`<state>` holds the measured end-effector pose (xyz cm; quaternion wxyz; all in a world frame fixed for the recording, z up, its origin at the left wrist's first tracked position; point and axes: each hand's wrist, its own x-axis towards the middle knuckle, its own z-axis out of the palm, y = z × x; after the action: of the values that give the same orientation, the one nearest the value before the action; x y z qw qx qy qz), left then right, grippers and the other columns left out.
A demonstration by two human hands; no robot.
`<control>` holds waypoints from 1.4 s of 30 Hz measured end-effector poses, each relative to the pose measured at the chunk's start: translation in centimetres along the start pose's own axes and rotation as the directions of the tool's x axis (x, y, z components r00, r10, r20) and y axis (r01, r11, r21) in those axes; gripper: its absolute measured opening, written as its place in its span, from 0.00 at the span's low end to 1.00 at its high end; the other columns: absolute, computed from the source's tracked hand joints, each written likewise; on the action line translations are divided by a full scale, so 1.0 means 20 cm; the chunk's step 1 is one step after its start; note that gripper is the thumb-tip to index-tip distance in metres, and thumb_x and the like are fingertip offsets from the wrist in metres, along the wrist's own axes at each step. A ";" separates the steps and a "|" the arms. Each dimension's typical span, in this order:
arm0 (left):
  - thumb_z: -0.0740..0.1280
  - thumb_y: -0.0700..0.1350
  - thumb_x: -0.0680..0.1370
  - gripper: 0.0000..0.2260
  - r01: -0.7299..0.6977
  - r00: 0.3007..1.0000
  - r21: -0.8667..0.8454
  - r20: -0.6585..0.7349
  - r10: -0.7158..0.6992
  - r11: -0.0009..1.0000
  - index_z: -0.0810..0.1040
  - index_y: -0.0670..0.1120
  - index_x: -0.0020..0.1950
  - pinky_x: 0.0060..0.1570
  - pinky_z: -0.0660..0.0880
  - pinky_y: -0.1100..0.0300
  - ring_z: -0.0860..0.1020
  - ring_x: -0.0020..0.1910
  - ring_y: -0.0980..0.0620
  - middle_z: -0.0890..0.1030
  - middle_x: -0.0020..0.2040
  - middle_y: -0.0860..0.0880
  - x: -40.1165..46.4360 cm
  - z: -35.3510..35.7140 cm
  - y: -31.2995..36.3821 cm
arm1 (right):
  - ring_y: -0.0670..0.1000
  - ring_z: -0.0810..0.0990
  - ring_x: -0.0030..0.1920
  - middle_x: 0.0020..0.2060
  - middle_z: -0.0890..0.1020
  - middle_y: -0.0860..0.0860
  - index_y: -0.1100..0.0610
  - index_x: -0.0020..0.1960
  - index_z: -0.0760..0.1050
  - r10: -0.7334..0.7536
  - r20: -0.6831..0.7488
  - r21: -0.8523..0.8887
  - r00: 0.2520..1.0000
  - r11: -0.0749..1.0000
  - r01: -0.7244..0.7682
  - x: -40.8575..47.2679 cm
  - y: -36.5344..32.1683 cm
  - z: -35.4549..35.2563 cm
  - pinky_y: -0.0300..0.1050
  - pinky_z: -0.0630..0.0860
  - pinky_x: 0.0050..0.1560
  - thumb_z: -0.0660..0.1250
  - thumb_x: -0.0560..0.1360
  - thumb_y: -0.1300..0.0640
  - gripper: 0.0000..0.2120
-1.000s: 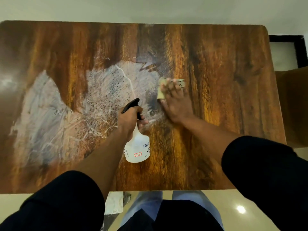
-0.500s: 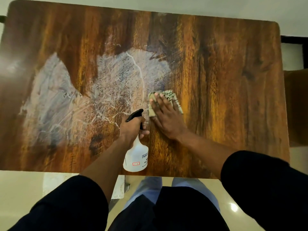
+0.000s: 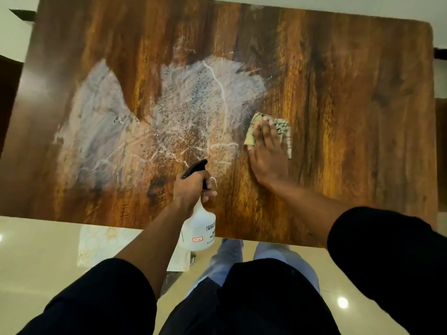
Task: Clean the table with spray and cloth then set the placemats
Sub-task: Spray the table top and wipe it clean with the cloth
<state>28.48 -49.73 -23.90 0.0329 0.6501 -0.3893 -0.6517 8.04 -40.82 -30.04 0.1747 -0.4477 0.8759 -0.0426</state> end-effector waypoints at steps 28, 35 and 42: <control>0.68 0.42 0.80 0.09 0.142 0.990 -0.005 -0.008 -0.142 0.990 0.80 0.39 0.43 0.22 0.72 0.62 0.80 0.28 0.45 0.80 0.33 0.43 -0.11 -0.42 -0.22 | 0.53 0.43 0.84 0.85 0.46 0.52 0.53 0.86 0.47 -0.600 0.172 -0.107 0.781 0.777 0.620 -0.53 -0.46 0.29 0.61 0.48 0.82 0.49 0.87 0.44 0.31; 0.69 0.41 0.81 0.07 0.145 0.988 -0.155 -0.023 -0.150 0.977 0.80 0.39 0.56 0.20 0.72 0.63 0.84 0.30 0.45 0.83 0.37 0.42 -0.08 -0.39 -0.17 | 0.54 0.39 0.84 0.85 0.41 0.52 0.53 0.85 0.41 -0.159 0.070 -0.073 0.985 0.984 0.164 -0.08 -0.24 0.07 0.63 0.44 0.82 0.47 0.87 0.43 0.32; 0.69 0.42 0.81 0.04 0.081 0.990 -0.256 -0.089 -0.107 0.963 0.82 0.42 0.52 0.21 0.69 0.64 0.83 0.29 0.47 0.82 0.34 0.45 0.01 -0.37 -0.06 | 0.54 0.37 0.83 0.84 0.40 0.52 0.53 0.85 0.41 -0.195 0.113 0.036 0.974 0.981 0.192 -0.02 -0.42 0.04 0.63 0.42 0.82 0.33 0.83 0.36 0.35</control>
<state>35.54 -52.45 -23.58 0.1039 0.6910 -0.2698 -0.6625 14.97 -45.47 -28.86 0.2258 -0.5305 0.8159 -0.0441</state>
